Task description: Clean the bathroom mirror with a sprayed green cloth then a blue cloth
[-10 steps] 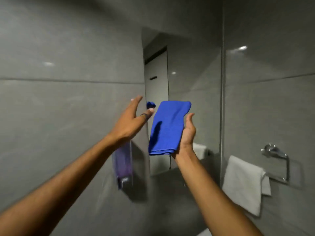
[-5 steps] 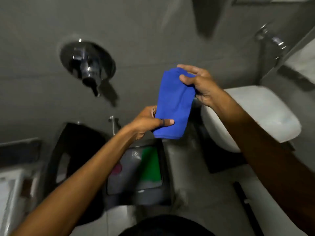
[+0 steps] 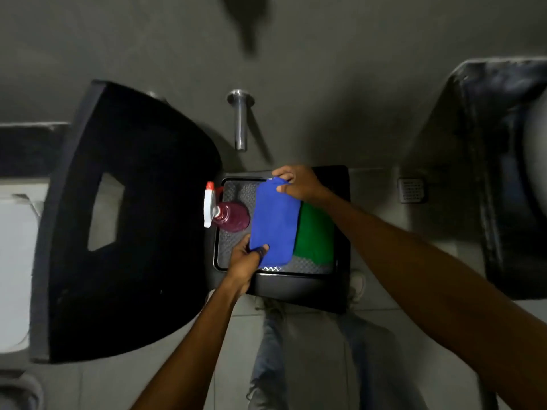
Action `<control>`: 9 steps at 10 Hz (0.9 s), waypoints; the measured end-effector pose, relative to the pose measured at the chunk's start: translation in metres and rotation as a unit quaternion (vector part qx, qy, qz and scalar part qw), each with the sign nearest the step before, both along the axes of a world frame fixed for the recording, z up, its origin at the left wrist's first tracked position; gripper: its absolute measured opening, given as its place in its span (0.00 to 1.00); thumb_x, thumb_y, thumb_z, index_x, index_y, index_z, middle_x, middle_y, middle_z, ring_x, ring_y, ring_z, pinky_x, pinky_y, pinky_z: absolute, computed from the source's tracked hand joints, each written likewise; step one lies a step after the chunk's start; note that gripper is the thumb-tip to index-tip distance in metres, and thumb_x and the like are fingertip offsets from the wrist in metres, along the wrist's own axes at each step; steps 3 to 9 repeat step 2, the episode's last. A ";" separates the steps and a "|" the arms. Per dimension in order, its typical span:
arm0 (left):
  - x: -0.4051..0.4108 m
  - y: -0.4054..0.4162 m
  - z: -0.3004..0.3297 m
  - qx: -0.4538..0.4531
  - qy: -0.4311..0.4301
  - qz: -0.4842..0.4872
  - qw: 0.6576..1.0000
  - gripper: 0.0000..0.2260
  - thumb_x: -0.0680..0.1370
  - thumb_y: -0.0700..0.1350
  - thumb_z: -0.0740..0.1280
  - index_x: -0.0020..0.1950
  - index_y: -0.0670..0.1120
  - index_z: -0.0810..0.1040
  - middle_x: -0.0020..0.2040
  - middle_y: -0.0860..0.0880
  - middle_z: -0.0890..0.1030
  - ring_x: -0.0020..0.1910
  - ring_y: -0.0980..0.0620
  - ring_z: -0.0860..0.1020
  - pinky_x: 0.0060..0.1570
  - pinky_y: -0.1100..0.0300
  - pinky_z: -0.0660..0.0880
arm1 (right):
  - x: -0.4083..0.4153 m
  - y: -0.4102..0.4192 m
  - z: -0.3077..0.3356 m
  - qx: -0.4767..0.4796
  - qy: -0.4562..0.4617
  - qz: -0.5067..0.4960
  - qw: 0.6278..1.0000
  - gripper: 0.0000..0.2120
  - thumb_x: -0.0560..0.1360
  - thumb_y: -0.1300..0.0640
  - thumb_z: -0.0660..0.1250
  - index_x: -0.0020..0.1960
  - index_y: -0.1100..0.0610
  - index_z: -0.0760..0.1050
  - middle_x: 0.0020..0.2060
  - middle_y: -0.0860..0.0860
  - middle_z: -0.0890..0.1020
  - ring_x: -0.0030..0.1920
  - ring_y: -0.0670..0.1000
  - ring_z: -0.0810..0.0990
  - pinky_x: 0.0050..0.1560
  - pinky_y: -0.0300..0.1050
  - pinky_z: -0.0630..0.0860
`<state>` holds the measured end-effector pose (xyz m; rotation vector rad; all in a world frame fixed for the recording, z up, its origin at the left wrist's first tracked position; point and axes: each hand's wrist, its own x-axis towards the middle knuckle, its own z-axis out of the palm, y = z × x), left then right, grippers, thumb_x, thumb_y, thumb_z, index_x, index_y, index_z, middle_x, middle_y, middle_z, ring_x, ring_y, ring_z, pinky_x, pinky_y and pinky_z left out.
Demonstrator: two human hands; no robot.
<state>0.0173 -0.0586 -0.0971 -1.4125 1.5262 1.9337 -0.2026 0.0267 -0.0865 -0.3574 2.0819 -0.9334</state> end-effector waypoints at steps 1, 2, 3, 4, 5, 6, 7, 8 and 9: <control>0.001 -0.003 -0.034 -0.043 -0.029 -0.029 0.998 0.14 0.82 0.35 0.68 0.68 0.36 0.78 0.66 0.35 0.83 0.56 0.47 0.80 0.62 0.52 0.77 | 0.004 -0.014 -0.034 0.027 0.002 0.024 0.999 0.25 0.72 0.65 0.75 0.68 0.65 0.76 0.61 0.63 0.82 0.58 0.56 0.82 0.62 0.47 0.76; -0.006 0.007 -0.031 -0.144 -0.040 -0.092 0.985 0.20 0.82 0.43 0.68 0.72 0.35 0.74 0.70 0.34 0.78 0.64 0.42 0.78 0.65 0.54 0.73 | 0.009 -0.013 -0.042 0.073 0.088 0.026 0.993 0.23 0.75 0.58 0.71 0.69 0.62 0.76 0.65 0.60 0.81 0.66 0.58 0.79 0.67 0.44 0.70; -0.006 0.007 -0.031 -0.144 -0.040 -0.092 0.985 0.20 0.82 0.43 0.68 0.72 0.35 0.74 0.70 0.34 0.78 0.64 0.42 0.78 0.65 0.54 0.73 | 0.009 -0.013 -0.042 0.073 0.088 0.026 0.993 0.23 0.75 0.58 0.71 0.69 0.62 0.76 0.65 0.60 0.81 0.66 0.58 0.79 0.67 0.44 0.70; -0.006 0.007 -0.031 -0.144 -0.040 -0.092 0.985 0.20 0.82 0.43 0.68 0.72 0.35 0.74 0.70 0.34 0.78 0.64 0.42 0.78 0.65 0.54 0.73 | 0.009 -0.013 -0.042 0.073 0.088 0.026 0.993 0.23 0.75 0.58 0.71 0.69 0.62 0.76 0.65 0.60 0.81 0.66 0.58 0.79 0.67 0.44 0.70; -0.006 0.007 -0.031 -0.144 -0.040 -0.092 0.985 0.20 0.82 0.43 0.68 0.72 0.35 0.74 0.70 0.34 0.78 0.64 0.42 0.78 0.65 0.54 0.73 | 0.009 -0.013 -0.042 0.073 0.088 0.026 0.993 0.23 0.75 0.58 0.71 0.69 0.62 0.76 0.65 0.60 0.81 0.66 0.58 0.79 0.67 0.44 0.70; -0.006 0.007 -0.031 -0.144 -0.040 -0.092 0.985 0.20 0.82 0.43 0.68 0.72 0.35 0.74 0.70 0.34 0.78 0.64 0.42 0.78 0.65 0.54 0.73 | 0.009 -0.013 -0.042 0.073 0.088 0.026 0.993 0.23 0.75 0.58 0.71 0.69 0.62 0.76 0.65 0.60 0.81 0.66 0.58 0.79 0.67 0.44 0.70; -0.006 0.007 -0.031 -0.144 -0.040 -0.092 0.985 0.20 0.82 0.43 0.68 0.72 0.35 0.74 0.70 0.34 0.78 0.64 0.42 0.78 0.65 0.54 0.73 | 0.009 -0.013 -0.042 0.073 0.088 0.026 0.993 0.23 0.75 0.58 0.71 0.69 0.62 0.76 0.65 0.60 0.81 0.66 0.58 0.79 0.67 0.44 0.70; -0.006 0.007 -0.031 -0.144 -0.040 -0.092 0.985 0.20 0.82 0.43 0.68 0.72 0.35 0.74 0.70 0.34 0.78 0.64 0.42 0.78 0.65 0.54 0.73 | 0.009 -0.013 -0.042 0.073 0.088 0.026 0.993 0.23 0.75 0.58 0.71 0.69 0.62 0.76 0.65 0.60 0.81 0.66 0.58 0.79 0.67 0.44 0.70; -0.006 0.007 -0.031 -0.144 -0.040 -0.092 0.985 0.20 0.82 0.43 0.68 0.72 0.35 0.74 0.70 0.34 0.78 0.64 0.42 0.78 0.65 0.54 0.73 | 0.009 -0.013 -0.042 0.073 0.088 0.026 0.993 0.23 0.75 0.58 0.71 0.69 0.62 0.76 0.65 0.60 0.81 0.66 0.58 0.79 0.67 0.44 0.70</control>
